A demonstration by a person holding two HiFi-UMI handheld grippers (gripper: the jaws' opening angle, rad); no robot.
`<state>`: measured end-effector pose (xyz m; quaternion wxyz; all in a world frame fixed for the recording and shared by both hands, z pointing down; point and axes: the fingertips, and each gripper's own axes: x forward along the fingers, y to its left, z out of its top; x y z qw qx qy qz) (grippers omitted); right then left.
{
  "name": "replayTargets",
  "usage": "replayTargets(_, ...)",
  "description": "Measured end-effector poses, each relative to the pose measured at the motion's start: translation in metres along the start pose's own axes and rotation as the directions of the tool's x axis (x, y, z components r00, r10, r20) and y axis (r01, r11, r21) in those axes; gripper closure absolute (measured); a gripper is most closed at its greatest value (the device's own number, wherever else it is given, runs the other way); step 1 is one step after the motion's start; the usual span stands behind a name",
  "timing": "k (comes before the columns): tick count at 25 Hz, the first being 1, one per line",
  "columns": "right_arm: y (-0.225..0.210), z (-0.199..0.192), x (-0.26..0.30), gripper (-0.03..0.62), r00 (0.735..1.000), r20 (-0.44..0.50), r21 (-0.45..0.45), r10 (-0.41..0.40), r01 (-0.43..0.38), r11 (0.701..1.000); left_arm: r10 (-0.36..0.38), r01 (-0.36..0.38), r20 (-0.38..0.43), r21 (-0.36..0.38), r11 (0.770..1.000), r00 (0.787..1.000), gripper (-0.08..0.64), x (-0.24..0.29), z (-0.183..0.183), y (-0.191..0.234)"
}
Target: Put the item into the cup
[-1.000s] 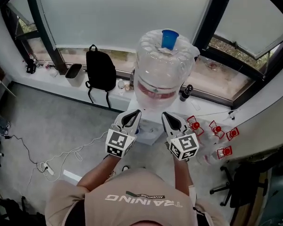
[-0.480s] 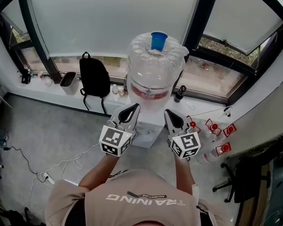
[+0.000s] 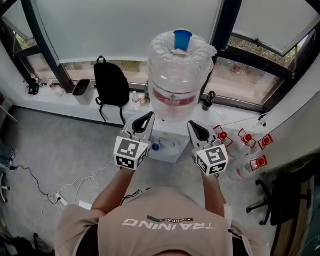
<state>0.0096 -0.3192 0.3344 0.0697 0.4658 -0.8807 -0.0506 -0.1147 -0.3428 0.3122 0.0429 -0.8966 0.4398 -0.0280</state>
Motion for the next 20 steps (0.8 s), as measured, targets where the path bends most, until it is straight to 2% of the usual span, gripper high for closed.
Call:
replayTargets(7,0.016,0.003,0.005,0.581,1.000,-0.016,-0.037,0.022,-0.023,0.999,0.008,-0.009,-0.018,-0.052,0.999,1.000,0.551,-0.014,-0.013,0.005)
replayTargets(15,0.017,0.005,0.002,0.581,1.000,0.004,0.004,-0.009,0.009,1.000,0.004,-0.004,-0.019,-0.030,1.000,1.000,0.551,-0.020,-0.013,0.006)
replayTargets(20,0.013,0.004,0.001,0.581,1.000,0.001,-0.001,-0.010,0.010,1.000,0.006,-0.006,-0.008,-0.005,1.000,1.000,0.551,-0.015,-0.008,0.007)
